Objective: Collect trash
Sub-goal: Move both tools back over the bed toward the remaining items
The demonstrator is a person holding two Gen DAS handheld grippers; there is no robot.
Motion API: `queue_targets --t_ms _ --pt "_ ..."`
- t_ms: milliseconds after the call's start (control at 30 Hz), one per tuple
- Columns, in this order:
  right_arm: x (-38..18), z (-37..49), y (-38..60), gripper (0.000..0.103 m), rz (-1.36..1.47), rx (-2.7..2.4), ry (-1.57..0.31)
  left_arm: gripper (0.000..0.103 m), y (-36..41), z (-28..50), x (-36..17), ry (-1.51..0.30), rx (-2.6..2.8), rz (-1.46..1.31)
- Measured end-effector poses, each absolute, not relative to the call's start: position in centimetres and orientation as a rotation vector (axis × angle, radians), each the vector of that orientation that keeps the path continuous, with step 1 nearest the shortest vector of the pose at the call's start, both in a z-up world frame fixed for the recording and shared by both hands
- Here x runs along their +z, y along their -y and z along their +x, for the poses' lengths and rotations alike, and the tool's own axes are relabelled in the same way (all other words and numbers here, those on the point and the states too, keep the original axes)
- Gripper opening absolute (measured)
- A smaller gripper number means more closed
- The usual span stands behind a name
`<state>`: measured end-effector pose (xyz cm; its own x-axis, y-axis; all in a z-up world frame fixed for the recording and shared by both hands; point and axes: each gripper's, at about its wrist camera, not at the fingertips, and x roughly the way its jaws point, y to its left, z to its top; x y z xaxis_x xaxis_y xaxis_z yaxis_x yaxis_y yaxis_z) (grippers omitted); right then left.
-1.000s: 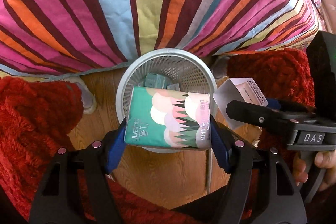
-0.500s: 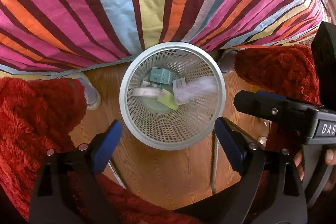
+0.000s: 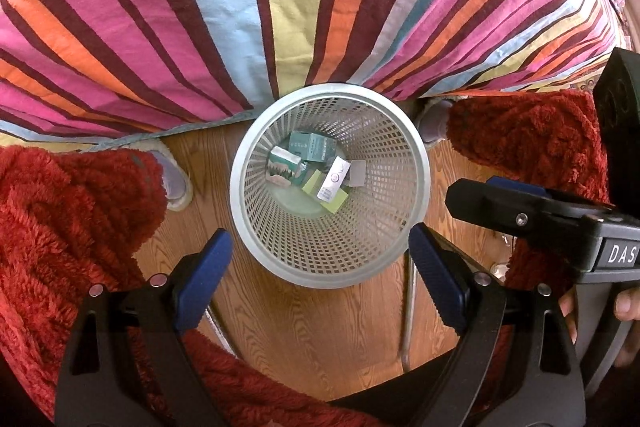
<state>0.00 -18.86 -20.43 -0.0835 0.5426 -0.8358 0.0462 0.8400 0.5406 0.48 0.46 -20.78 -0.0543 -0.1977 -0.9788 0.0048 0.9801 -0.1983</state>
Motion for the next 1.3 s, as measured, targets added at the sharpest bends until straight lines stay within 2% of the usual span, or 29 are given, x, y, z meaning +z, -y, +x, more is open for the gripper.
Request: queue_targets --t_ms 167,433,700,1067,1300 --pt "-18.8 0.1 19.0 0.095 0.443 0.444 -1.541 0.087 -0.8 0.5 -19.5 -1.563 -0.152 -0.158" --pt "-11.0 0.8 20.4 0.095 0.35 0.453 -1.178 0.087 -2.2 1.5 -13.7 -1.355 -0.117 -0.161" --pt "-5.6 4.0 21.8 0.095 0.283 0.407 -0.955 0.087 -3.9 5.8 -8.0 -1.178 -0.062 -0.19" --pt "-2.1 8.6 23.1 0.095 0.28 0.345 -0.807 0.087 -4.1 13.5 -3.6 -1.036 -0.054 -0.218" --pt "-1.0 11.7 22.4 0.095 0.243 0.338 -0.76 0.087 -3.9 17.9 -3.0 -1.003 -0.068 -0.25"
